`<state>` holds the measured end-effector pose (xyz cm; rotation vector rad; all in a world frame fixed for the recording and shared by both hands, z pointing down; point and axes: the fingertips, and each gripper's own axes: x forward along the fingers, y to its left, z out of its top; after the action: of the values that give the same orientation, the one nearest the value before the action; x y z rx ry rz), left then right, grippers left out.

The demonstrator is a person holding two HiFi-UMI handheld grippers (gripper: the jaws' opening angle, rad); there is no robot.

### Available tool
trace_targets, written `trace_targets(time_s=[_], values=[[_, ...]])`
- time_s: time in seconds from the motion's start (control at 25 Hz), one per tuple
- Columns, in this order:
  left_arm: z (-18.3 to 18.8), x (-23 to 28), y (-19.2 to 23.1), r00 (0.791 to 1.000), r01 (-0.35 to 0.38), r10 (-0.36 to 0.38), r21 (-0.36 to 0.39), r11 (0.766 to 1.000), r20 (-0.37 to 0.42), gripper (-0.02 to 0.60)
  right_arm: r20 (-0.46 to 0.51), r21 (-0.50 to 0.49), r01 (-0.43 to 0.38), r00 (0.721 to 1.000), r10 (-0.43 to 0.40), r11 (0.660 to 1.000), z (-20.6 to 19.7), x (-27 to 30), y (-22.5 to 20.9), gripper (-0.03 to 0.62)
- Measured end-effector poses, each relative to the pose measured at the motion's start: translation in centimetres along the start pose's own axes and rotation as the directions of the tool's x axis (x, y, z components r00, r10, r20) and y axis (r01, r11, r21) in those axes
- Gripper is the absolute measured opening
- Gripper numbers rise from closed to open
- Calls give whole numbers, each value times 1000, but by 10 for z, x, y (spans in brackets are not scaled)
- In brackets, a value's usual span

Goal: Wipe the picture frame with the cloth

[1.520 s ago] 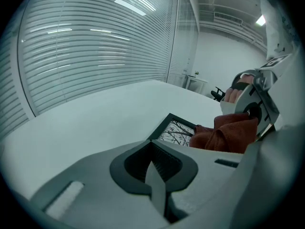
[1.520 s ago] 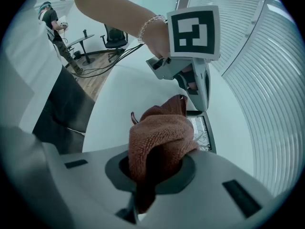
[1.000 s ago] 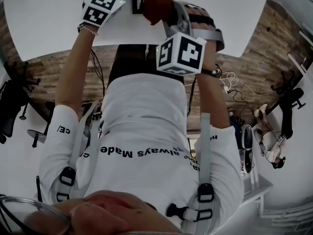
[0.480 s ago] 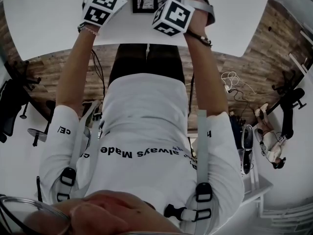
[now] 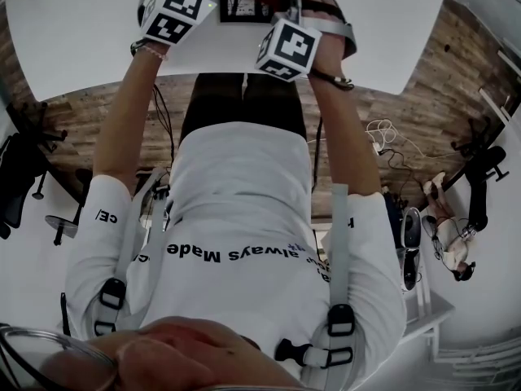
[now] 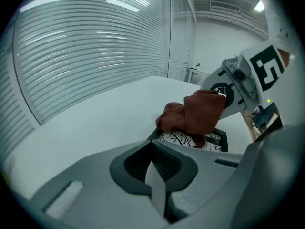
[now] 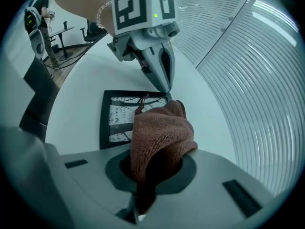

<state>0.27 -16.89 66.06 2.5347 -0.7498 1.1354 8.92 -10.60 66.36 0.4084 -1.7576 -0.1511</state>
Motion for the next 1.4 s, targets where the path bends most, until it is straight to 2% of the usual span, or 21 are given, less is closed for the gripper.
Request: trace_targets(time_s=[0.2, 0.64, 0.72, 0.8, 0.88, 0.96, 1.08, 1.16, 1.28, 1.4], values=[[0, 1, 1, 1000, 2, -2, -3, 1000, -13, 3, 0, -35, -47, 999, 47, 998, -4, -12, 35, 20], [0, 4, 5, 1000, 6, -6, -4, 1000, -26, 3, -26, -15, -171, 985, 170, 985, -19, -39, 96, 21], [1, 3, 4, 1000, 2, -2, 4, 1000, -27, 3, -12, -1, -157, 988, 157, 988, -17, -53, 91, 20], [4, 1, 3, 999, -32, 32, 31, 999, -15, 3, 18, 36, -119, 993, 118, 992, -12, -71, 74, 21], [11, -7, 4, 996, -84, 83, 44, 996, 24, 3, 72, 109, -83, 995, 76, 991, -5, -89, 52, 21], [23, -21, 1, 992, -99, 99, -1, 995, 77, 3, 145, 215, -58, 989, 27, 975, 2, -107, 24, 20], [48, -60, -7, 981, -100, 113, -89, 991, 158, 3, 244, 355, -4, 966, -88, 935, 16, -146, -17, 20], [66, -93, -15, 968, -103, 127, -121, 987, 214, 3, 305, 438, 19, 937, -169, 899, 27, -175, -40, 20], [94, -135, -22, 941, -98, 147, -171, 980, 305, 3, 387, 542, 9, 885, -260, 840, 40, -205, -73, 21], [128, -188, -32, 898, -102, 176, -198, 975, 402, 3, 462, 608, -6, 816, -347, 794, 55, -250, -102, 20]])
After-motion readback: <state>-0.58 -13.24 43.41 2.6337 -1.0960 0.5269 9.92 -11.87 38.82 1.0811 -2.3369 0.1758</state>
